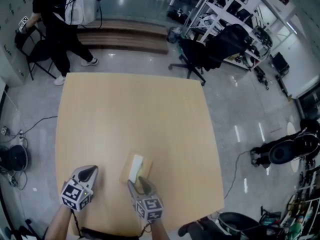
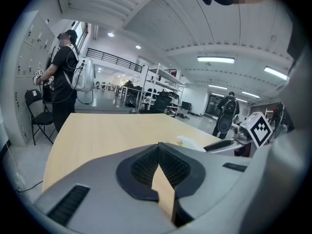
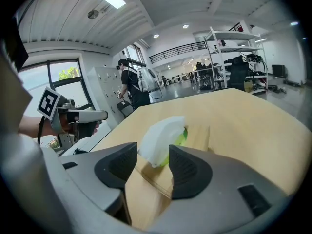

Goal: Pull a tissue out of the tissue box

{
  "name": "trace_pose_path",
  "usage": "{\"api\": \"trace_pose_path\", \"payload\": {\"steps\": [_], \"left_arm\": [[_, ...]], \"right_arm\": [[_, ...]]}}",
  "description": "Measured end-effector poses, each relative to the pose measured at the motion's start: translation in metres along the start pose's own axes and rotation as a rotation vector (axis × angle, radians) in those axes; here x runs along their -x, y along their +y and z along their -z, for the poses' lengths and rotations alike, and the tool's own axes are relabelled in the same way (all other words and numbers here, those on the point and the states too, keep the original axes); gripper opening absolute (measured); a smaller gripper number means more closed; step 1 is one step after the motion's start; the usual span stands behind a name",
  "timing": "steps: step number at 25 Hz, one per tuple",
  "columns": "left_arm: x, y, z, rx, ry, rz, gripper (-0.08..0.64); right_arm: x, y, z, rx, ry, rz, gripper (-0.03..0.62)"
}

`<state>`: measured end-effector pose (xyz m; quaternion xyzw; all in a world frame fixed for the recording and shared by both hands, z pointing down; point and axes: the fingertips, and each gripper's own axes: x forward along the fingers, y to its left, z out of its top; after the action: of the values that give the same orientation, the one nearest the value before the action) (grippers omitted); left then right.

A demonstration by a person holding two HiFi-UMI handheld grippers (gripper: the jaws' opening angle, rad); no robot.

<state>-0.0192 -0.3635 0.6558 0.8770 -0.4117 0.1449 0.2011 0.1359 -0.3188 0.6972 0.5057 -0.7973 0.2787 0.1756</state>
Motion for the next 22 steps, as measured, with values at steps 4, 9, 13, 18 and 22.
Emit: {"api": "trace_pose_path", "payload": {"steps": [4, 9, 13, 18, 22], "left_arm": [[-0.001, -0.003, -0.001, 0.001, 0.006, 0.011, 0.008], [-0.003, -0.003, 0.001, -0.002, 0.005, 0.007, 0.008], [-0.003, -0.004, -0.001, -0.002, 0.007, 0.010, 0.008], [-0.004, -0.006, -0.001, -0.005, 0.000, 0.009, 0.008], [-0.004, -0.007, -0.001, -0.009, -0.002, 0.014, 0.008]], "right_arm": [[0.002, -0.005, -0.002, 0.014, 0.003, 0.037, 0.117], [0.003, -0.011, 0.000, 0.007, 0.007, 0.063, 0.050], [0.005, -0.015, -0.001, 0.005, 0.005, 0.074, 0.018], [0.005, -0.017, 0.000, -0.002, 0.003, 0.066, 0.012], [0.007, -0.017, -0.002, 0.000, 0.005, 0.066, 0.011]]}}
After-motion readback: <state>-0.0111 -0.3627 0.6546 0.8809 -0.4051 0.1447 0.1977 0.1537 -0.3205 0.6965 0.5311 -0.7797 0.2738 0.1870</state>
